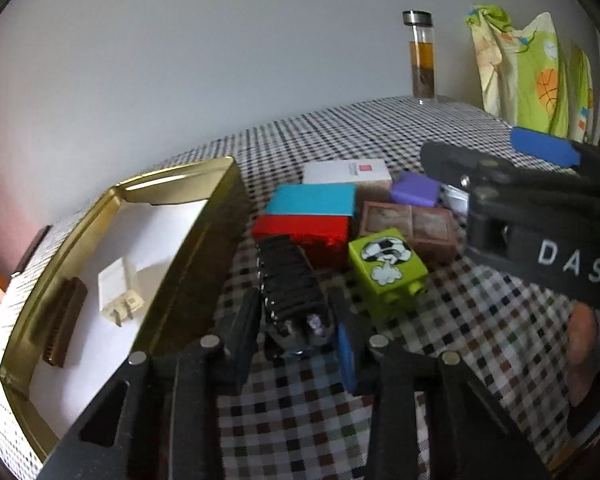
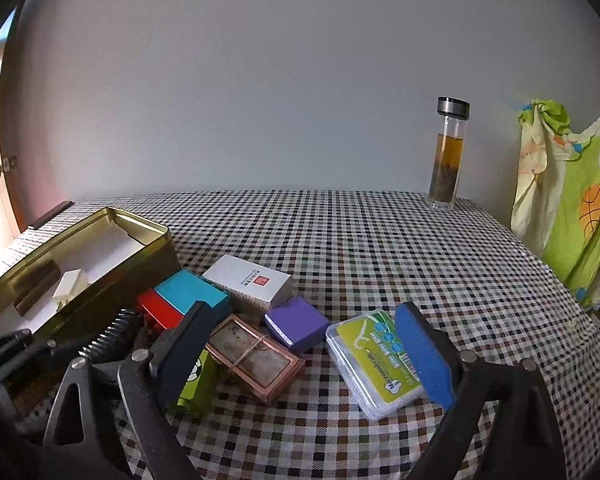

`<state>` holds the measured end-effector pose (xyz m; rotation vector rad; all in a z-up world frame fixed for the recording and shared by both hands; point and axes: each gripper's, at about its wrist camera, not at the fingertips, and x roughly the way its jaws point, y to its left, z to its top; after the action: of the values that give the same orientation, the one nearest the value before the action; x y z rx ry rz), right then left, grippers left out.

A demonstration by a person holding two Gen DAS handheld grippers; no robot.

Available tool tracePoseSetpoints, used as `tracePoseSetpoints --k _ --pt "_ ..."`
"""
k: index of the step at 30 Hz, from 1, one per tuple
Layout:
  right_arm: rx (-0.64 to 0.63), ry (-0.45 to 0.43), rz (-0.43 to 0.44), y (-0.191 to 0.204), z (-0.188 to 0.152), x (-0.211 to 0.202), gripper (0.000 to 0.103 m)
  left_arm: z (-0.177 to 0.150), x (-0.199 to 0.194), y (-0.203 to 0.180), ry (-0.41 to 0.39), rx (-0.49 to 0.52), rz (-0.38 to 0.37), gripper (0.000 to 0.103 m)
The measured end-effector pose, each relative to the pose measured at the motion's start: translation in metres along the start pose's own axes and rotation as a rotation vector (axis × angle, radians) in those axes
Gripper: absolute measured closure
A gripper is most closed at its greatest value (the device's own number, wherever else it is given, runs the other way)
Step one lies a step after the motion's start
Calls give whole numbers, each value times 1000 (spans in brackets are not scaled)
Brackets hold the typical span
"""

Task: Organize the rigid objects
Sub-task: 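Grasp the black ribbed clip with the left gripper while the right gripper grasps the green soccer-print block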

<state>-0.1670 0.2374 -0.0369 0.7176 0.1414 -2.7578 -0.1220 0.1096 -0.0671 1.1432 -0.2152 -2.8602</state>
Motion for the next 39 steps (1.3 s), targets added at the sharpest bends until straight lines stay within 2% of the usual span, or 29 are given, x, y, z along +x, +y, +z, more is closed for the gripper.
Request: tracePoseSetpoints --k 3,5,7,10,14,18,21,29,30,31,32,33,35,38,39 --pt "12 -9 -2 -2 -1 -2 9 0 10 19 65 -91 -88 69" --pt "16 -8 -4 -3 -1 -3 8 -1 14 29 84 -148 -144 70" --pt "13 -8 -6 -2 -2 -3 8 0 15 33 84 -176 -166 72" --pt "0 -12 -11 0 -1 -5 8 -2 12 30 74 -166 -163 77" --pt "-12 -3 -2 3 0 -3 8 -3 13 37 74 -174 -158 78" --pt "-17 9 4 5 0 -1 8 -3 10 40 58 -149 -116 79" --pt "-19 37 37 10 -2 1 8 -4 7 43 47 -134 -102 79" --pt "-99 111 122 40 -14 -1 8 -4 4 62 17 -175 -68 79" --pt "-102 127 130 42 -18 2 10 -4 4 63 17 -177 -69 79" --pt "-107 152 140 44 -22 6 16 -4 5 63 18 -177 -71 79" --pt "-110 178 152 47 -24 9 24 -4 5 63 18 -177 -74 79" --pt "-101 161 159 46 -22 8 33 -3 6 63 19 -178 -81 79" --pt "-96 169 176 48 -21 10 34 -1 8 64 19 -178 -83 79" --pt "-115 189 178 52 -19 14 41 3 14 68 17 -186 -77 79" --pt "-121 197 178 54 -19 16 46 4 16 70 20 -190 -79 79"
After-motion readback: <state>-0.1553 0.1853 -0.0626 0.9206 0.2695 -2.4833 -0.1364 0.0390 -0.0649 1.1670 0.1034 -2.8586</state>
